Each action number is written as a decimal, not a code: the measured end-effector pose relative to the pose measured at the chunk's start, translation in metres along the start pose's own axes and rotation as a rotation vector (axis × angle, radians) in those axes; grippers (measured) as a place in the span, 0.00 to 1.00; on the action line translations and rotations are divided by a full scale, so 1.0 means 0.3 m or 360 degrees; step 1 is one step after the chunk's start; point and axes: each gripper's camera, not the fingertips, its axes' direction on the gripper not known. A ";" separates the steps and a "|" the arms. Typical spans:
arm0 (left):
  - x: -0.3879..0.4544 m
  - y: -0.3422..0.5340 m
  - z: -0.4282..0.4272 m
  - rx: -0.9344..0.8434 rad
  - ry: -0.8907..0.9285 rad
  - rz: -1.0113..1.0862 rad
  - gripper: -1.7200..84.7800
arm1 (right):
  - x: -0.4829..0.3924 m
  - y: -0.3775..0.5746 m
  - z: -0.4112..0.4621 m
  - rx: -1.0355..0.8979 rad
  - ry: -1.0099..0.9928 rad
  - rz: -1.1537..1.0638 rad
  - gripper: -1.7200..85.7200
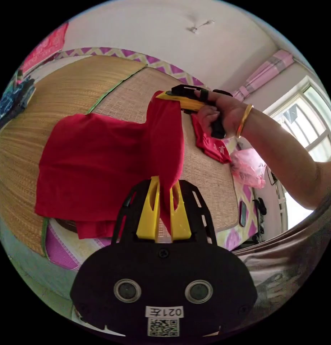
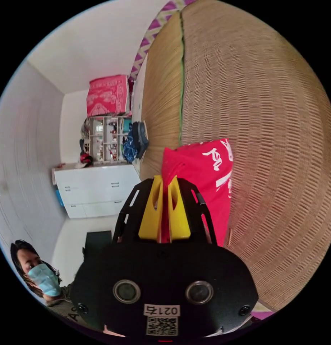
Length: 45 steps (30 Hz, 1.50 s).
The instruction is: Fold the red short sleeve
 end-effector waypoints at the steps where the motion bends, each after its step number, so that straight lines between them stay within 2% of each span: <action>1: -0.094 0.015 -0.033 0.0006 0.0030 -0.0059 0.04 | -0.032 -0.014 0.042 -0.0023 0.0010 -0.0011 0.02; 6: -0.490 0.048 -0.067 -0.0007 0.0193 -0.0230 0.04 | -0.222 -0.138 0.386 -0.0073 0.0063 0.0059 0.02; 10: -0.854 0.084 0.061 0.0008 0.0384 -0.0389 0.06 | -0.275 -0.238 0.572 -0.0059 0.0198 0.0099 0.04; 14: -1.096 0.201 0.184 -0.0078 0.0426 -0.0532 0.08 | -0.249 -0.319 0.694 -0.0124 0.0049 0.0169 0.10; 16: -1.131 0.272 0.170 -0.0070 0.0442 -0.0529 0.08 | -0.280 -0.331 0.693 -0.0167 -0.0041 0.0134 0.12; 20: -1.078 0.416 0.105 -0.0112 0.0318 -0.0406 0.08 | -0.425 -0.321 0.589 -0.0228 -0.0147 -0.0068 0.11; 25: -0.692 0.344 0.208 -0.0024 0.0238 0.0055 0.06 | -0.607 -0.204 0.545 -0.0276 0.0190 -0.0355 0.05; 28: -0.488 0.255 0.381 0.0045 0.0090 0.0239 0.04 | -0.724 -0.096 0.652 -0.0347 0.0573 -0.0641 0.02; 31: -0.463 0.227 0.589 -0.0115 -0.0376 0.0163 0.03 | -0.834 0.019 0.820 -0.0447 0.0922 -0.0955 0.01; 34: -0.469 0.293 0.632 -0.0127 -0.0422 0.0162 0.01 | -0.900 0.136 0.989 -0.0529 0.1477 -0.1286 0.01; 36: -0.441 0.325 0.621 -0.0153 -0.0480 0.0186 0.01 | -0.861 0.213 1.102 -0.0618 0.2035 -0.1516 0.01; 38: -0.457 0.367 0.579 -0.0136 -0.0431 0.0106 0.01 | -0.816 0.249 1.132 -0.0661 0.2191 -0.1574 0.01; 40: -0.490 0.394 0.548 -0.0128 -0.0390 0.0042 0.01 | -0.813 0.263 1.103 -0.0589 0.2180 -0.1541 0.01; 45: -0.504 0.382 0.489 -0.0087 -0.0296 0.0115 0.02 | -0.806 0.267 0.852 -0.0413 0.1893 -0.1099 0.03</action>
